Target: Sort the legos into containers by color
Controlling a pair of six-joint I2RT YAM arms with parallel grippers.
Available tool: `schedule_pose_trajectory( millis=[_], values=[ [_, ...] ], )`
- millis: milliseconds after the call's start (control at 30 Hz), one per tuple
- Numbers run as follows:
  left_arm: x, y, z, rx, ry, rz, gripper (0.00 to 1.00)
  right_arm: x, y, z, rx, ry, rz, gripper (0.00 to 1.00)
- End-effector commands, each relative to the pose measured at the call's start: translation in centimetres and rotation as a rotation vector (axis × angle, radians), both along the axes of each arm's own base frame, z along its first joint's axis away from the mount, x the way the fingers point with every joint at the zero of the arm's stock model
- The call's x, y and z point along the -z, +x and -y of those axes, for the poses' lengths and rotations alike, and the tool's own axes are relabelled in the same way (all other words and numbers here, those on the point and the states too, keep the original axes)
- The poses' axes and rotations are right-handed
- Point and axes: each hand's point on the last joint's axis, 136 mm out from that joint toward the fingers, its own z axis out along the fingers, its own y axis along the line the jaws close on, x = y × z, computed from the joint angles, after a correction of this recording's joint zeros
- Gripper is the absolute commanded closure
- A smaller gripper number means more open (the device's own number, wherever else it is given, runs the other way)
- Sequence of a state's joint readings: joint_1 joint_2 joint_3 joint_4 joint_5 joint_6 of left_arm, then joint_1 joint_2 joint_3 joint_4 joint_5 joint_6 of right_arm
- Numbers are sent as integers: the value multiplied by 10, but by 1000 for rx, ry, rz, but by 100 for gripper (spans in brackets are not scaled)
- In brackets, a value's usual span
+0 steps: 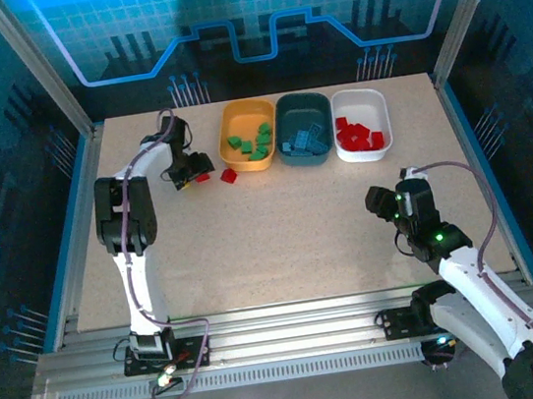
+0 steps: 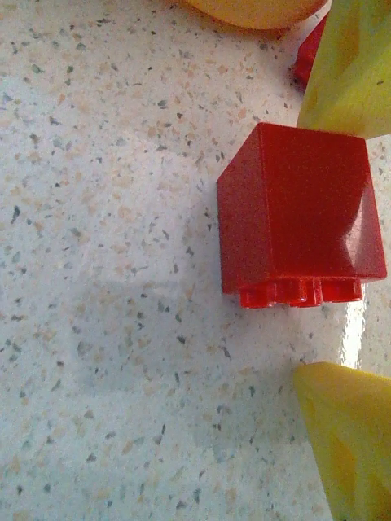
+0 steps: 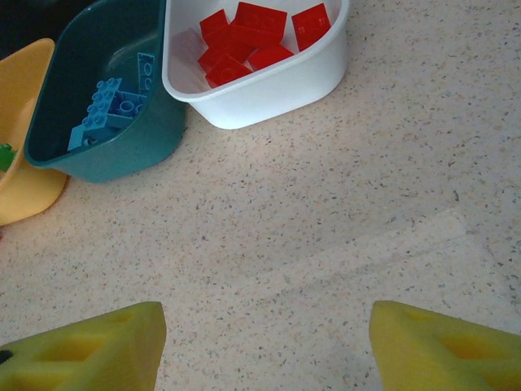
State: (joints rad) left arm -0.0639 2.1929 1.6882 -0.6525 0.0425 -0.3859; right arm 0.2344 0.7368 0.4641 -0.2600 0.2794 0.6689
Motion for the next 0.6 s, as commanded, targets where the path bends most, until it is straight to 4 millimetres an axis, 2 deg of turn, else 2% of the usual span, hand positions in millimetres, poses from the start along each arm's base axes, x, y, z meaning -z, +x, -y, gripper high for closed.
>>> schedule_pose_trajectory(
  millis=[0,233,567],
  values=[
    [-7,7,4,10,-29,11,29,-6,4,2,3,-11,29,32],
    [-3,11,5,11,-32,-3,46,-7,4,2,8,-10,31,31],
    [5,6,1,7,-8,-41,47,-8,3,0,1,-7,33,31]
  ],
)
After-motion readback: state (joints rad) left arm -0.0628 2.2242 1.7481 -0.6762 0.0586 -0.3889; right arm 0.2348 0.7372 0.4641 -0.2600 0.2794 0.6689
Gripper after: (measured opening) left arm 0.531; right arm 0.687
